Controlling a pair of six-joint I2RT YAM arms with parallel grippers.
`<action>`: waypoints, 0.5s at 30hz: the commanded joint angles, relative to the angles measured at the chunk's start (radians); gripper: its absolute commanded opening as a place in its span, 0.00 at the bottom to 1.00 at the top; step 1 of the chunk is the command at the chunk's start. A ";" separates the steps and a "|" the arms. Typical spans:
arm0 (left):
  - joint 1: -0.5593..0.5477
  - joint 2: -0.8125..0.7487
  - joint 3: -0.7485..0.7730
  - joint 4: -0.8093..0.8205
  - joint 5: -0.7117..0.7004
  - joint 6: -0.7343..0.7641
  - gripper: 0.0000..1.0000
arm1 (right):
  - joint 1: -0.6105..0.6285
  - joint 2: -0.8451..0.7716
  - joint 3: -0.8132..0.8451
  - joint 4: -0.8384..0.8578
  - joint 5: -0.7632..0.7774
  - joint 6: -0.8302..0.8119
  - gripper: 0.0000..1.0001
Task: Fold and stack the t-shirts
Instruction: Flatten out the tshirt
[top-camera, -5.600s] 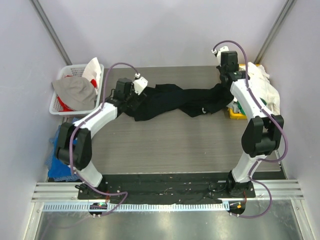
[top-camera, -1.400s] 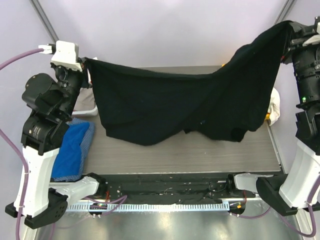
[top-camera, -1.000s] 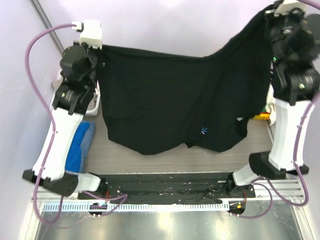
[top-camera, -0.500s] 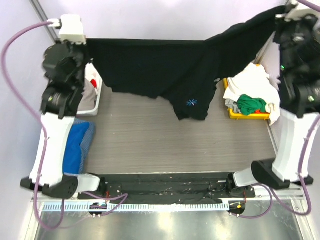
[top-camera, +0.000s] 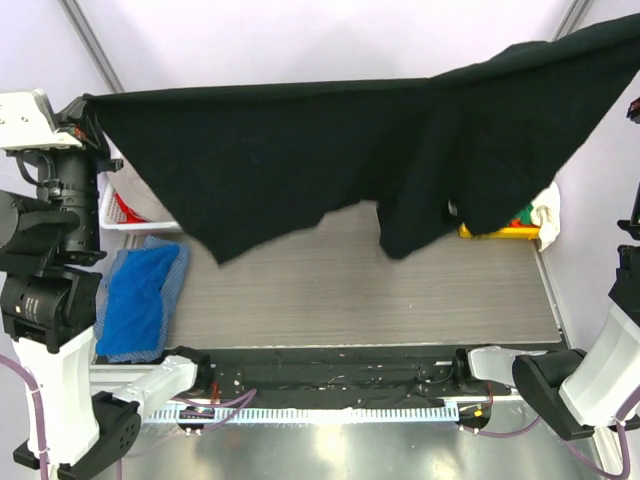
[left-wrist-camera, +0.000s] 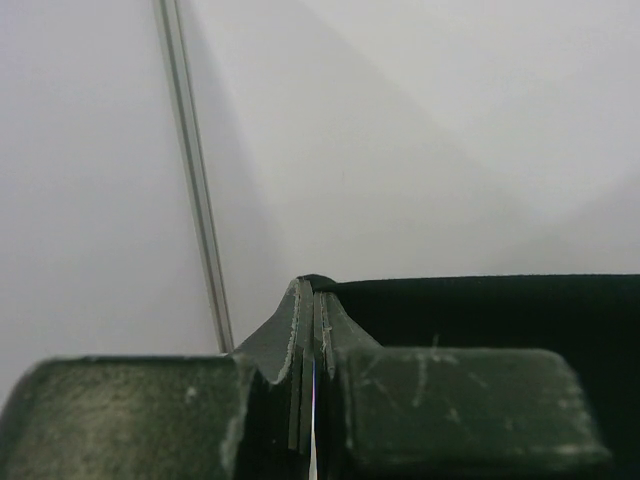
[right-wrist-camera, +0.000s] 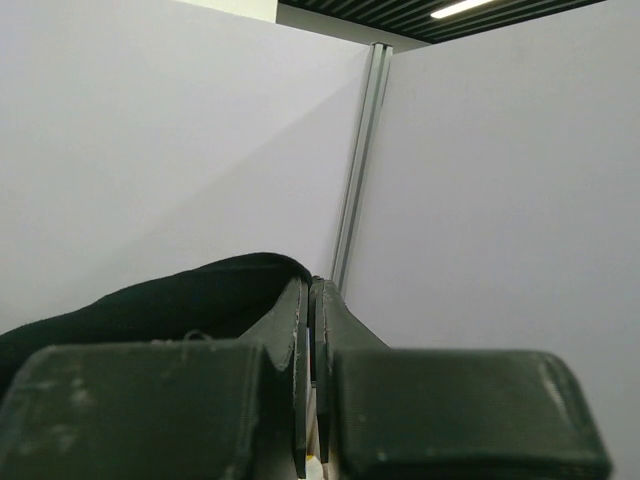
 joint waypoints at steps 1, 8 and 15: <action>0.007 0.019 0.001 -0.009 -0.049 0.009 0.00 | -0.005 0.002 -0.017 0.066 0.084 -0.037 0.01; 0.006 0.064 0.008 0.031 -0.085 0.048 0.00 | -0.007 0.029 -0.035 0.094 0.116 -0.067 0.01; 0.007 0.220 -0.068 0.164 -0.144 0.118 0.00 | -0.005 0.106 -0.129 0.143 0.156 -0.099 0.01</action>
